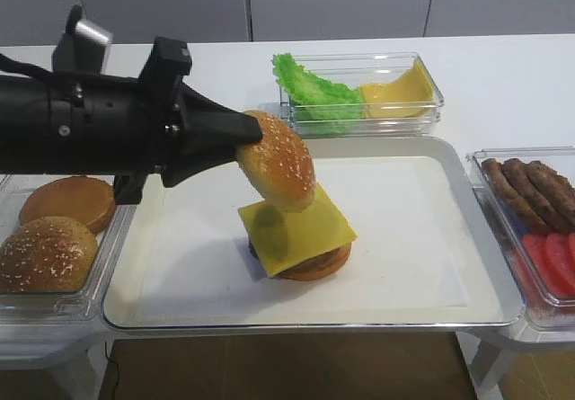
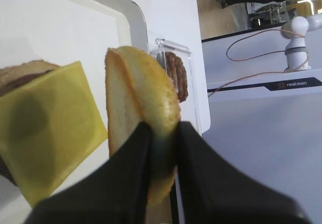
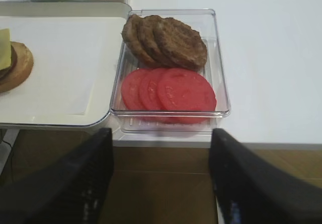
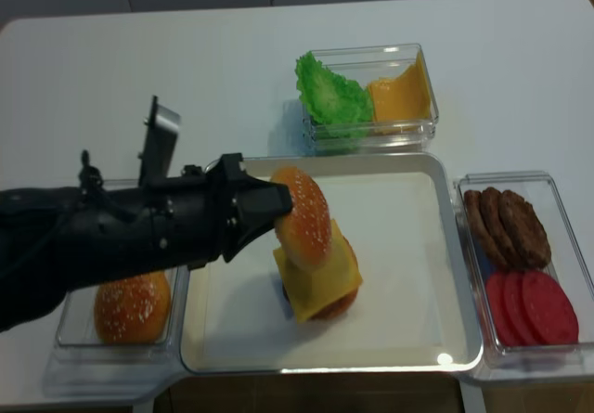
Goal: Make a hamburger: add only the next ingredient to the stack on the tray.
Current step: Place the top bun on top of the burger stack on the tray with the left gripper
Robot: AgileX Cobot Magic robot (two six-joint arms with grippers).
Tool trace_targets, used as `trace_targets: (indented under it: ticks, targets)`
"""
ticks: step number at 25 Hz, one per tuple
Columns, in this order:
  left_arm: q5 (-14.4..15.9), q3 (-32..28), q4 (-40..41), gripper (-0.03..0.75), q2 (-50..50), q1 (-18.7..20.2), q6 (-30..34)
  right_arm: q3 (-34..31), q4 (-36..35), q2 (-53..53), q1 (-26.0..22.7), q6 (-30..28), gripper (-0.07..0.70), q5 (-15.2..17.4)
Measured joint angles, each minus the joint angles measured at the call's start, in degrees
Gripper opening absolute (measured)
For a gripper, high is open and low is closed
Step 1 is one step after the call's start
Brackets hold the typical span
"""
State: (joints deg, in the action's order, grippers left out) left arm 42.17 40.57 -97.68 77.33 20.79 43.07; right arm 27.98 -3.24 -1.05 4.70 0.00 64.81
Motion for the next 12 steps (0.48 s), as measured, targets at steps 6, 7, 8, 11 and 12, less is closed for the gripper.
trace_targets:
  ticks: [6,7,8,11,12]
  targets:
    - [-1.3,0.0,-1.1,0.11,5.6,3.4,1.3,0.0,0.0,0.0,0.0,0.0,0.47,0.0]
    - [-1.3,0.0,-1.2,0.11,5.9,3.7,1.5,0.0,0.0,0.0,0.0,0.0,0.47,0.0]
    - [-1.3,0.0,-1.5,0.11,6.0,3.8,1.8,0.0,0.0,0.0,0.0,0.0,0.47,0.0]
    - [-1.3,0.0,-1.6,0.11,6.0,3.9,2.1,0.0,0.0,0.0,0.0,0.0,0.47,0.0]
    - [-1.3,0.0,-1.6,0.11,6.0,3.9,2.1,0.0,0.0,0.0,0.0,0.0,0.47,0.0]
